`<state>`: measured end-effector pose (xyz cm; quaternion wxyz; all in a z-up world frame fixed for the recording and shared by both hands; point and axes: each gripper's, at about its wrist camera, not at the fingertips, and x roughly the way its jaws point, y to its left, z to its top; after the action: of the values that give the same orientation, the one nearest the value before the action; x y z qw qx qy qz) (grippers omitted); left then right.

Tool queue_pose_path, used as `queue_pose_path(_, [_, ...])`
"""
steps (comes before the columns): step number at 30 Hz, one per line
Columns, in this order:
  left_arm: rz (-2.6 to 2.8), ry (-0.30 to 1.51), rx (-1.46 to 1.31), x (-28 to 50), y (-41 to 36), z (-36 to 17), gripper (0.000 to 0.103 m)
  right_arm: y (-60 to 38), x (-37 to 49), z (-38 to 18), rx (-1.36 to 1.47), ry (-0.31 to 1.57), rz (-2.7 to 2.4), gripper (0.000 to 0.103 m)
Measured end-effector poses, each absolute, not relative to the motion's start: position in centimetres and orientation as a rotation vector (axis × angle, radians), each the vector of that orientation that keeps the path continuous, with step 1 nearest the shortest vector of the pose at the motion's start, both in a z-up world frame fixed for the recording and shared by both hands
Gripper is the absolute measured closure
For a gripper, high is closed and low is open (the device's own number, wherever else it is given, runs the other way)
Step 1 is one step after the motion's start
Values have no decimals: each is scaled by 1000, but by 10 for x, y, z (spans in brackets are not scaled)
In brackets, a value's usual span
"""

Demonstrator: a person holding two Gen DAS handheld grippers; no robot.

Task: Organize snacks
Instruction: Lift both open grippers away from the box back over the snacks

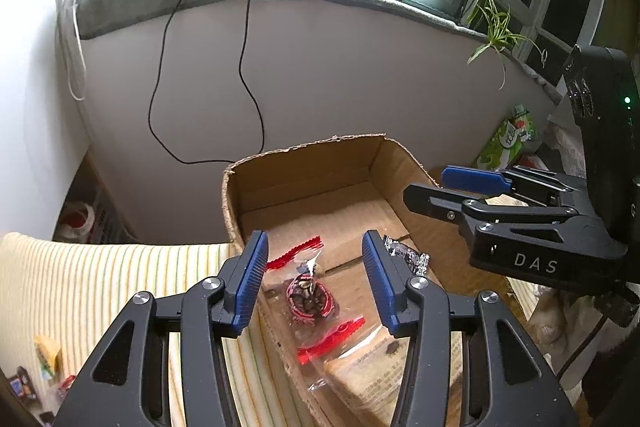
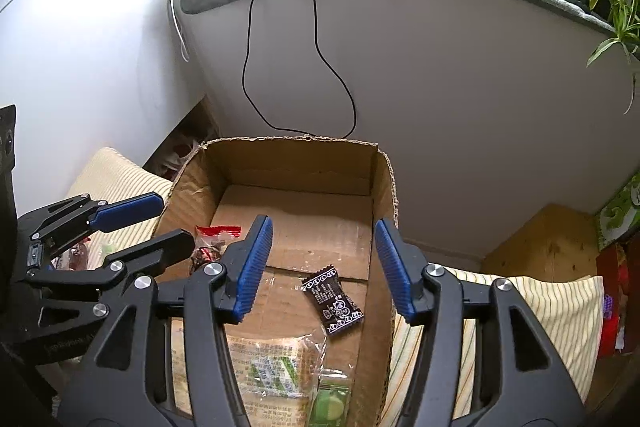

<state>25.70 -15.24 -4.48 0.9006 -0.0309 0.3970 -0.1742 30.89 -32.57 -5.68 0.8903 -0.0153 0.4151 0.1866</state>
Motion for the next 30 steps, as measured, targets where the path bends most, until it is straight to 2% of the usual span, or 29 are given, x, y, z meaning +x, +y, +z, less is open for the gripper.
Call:
queue_pose_path(12, [-335,798,-83,223,-127,-30,55,-313,274,-38,-32,833,422,47])
queue_pose_path(30, [-154,753,-177,139,-15,-24,55,-231,194,-15,-92,788,615,47])
